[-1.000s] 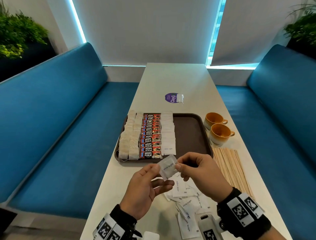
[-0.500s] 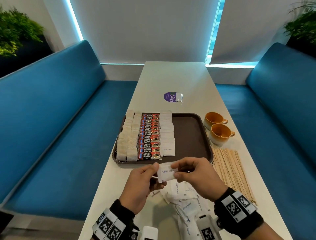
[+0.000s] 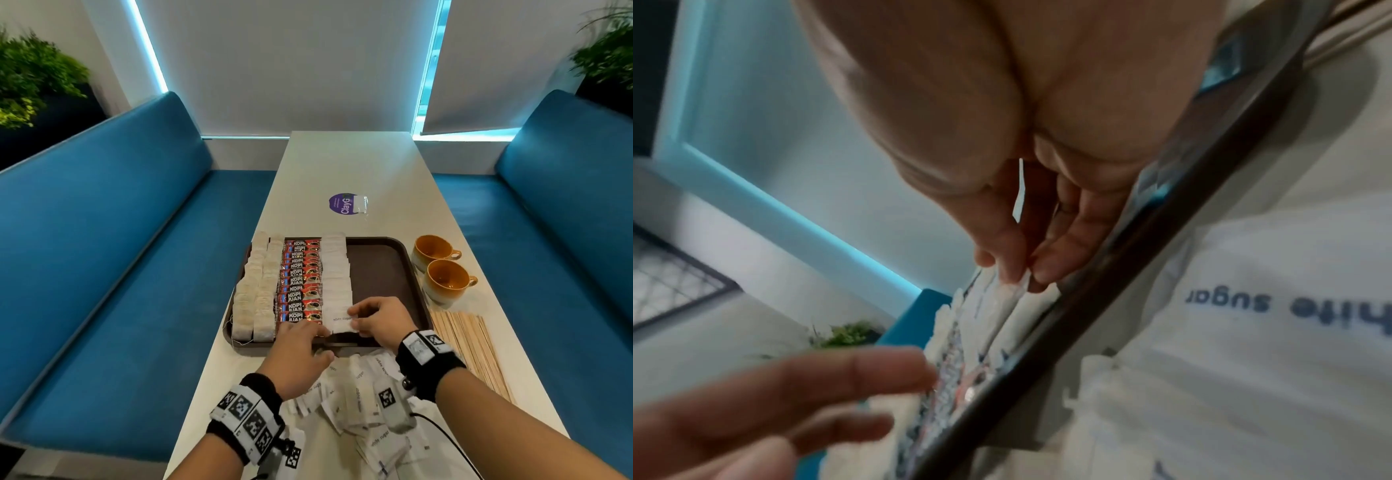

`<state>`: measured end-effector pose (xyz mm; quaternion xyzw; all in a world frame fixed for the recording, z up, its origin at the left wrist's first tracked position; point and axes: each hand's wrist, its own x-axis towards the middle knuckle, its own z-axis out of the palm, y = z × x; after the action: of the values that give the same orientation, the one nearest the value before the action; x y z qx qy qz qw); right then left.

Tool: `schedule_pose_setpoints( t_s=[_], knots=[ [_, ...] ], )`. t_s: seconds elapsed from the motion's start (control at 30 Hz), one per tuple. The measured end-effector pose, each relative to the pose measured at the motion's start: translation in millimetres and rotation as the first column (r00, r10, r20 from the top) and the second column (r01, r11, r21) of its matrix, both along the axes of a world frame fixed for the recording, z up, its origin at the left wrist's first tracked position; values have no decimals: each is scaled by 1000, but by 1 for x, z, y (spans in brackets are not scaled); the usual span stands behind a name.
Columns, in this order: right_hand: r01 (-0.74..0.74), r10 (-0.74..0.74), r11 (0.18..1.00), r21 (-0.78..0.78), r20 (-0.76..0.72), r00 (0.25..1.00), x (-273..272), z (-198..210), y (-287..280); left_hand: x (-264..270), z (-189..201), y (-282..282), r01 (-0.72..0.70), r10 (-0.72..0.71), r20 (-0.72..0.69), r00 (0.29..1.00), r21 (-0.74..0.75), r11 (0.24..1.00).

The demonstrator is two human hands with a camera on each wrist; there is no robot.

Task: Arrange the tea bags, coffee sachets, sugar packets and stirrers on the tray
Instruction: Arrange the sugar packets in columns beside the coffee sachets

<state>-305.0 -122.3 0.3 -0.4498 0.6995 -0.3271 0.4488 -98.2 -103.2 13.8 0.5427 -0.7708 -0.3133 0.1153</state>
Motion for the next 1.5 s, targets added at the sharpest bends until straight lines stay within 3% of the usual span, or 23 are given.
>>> schedule_pose_setpoints(
  t_s=[0.27, 0.57, 0.67, 0.73, 0.83, 0.93, 1.03, 1.13, 1.2, 1.33, 1.5],
  knots=[
    [-91, 102, 994, 63, -210, 972, 5, -12, -18, -13, -17, -1, 154, -156, 325, 933, 32, 988],
    [-125, 146, 988, 91, -284, 948, 5, -13, -23, -14, -23, -5, 155, -161, 343, 925, 44, 987],
    [-127, 148, 988, 91, -285, 947, 5, -8, -22, -14, -22, -4, 144, -138, 262, 955, -6, 990],
    [-112, 122, 992, 53, -266, 956, 2, -3, -17, -10, -19, 0, 127, -122, 68, 990, -79, 989],
    [-134, 127, 991, -13, -242, 962, -2, 12, 2, -2, -10, 10, 83, -96, -247, 964, -63, 995],
    [-229, 215, 973, -20, -268, 939, -5, 28, 31, 5, -12, 21, 162, -171, -207, 963, -62, 985],
    [-331, 330, 942, 59, -356, 874, -10, 36, 63, 5, -24, 31, 322, -322, -67, 944, -7, 947],
    [-442, 487, 869, 223, -539, 687, -14, 31, 91, 2, -31, 45, 414, -422, 152, 894, 80, 907],
    [-493, 574, 815, 304, -539, 617, -14, 23, 107, 3, -32, 55, 419, -436, 246, 866, 123, 900],
    [-552, 618, 775, 308, -554, 558, -7, 9, 130, 13, -33, 71, 402, -420, 296, 858, 123, 907],
    [-596, 615, 760, 257, -579, 535, 5, -1, 139, 32, -37, 91, 361, -382, 281, 880, 127, 924]
  ],
)
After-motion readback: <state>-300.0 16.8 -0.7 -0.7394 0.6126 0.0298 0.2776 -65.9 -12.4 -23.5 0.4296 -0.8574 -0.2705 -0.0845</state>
